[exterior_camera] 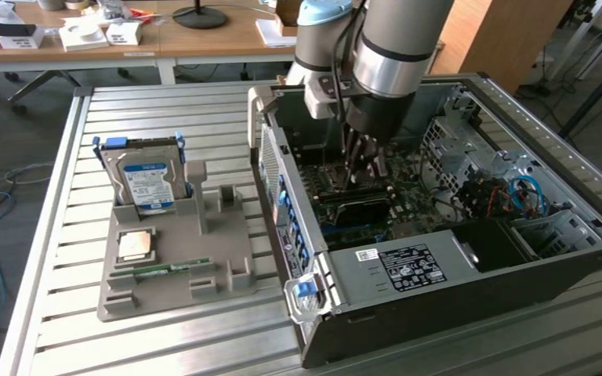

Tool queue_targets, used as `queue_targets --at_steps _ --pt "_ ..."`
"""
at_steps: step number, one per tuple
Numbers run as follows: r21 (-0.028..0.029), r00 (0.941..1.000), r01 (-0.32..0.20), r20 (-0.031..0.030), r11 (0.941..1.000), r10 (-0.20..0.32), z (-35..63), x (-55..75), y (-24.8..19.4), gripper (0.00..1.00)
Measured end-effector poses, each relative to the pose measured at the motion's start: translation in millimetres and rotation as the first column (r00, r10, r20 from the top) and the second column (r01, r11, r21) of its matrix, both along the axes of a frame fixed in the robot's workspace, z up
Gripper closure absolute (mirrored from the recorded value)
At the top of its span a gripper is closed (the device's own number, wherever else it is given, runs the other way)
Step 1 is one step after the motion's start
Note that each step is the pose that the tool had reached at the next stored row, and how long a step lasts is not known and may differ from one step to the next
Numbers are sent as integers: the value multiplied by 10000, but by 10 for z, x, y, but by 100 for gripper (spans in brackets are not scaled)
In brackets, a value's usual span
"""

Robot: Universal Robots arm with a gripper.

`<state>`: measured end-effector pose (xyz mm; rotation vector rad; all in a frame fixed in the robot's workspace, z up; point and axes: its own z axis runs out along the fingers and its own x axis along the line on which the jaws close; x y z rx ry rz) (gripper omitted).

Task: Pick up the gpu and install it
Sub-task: 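Press down on the gpu until it lock into place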

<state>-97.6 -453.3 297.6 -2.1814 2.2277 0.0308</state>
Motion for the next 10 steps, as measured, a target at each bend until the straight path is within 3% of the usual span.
queue_targets --at_steps 10 --pt "-1 10000 0 0 10000 0 358 0 0 89"
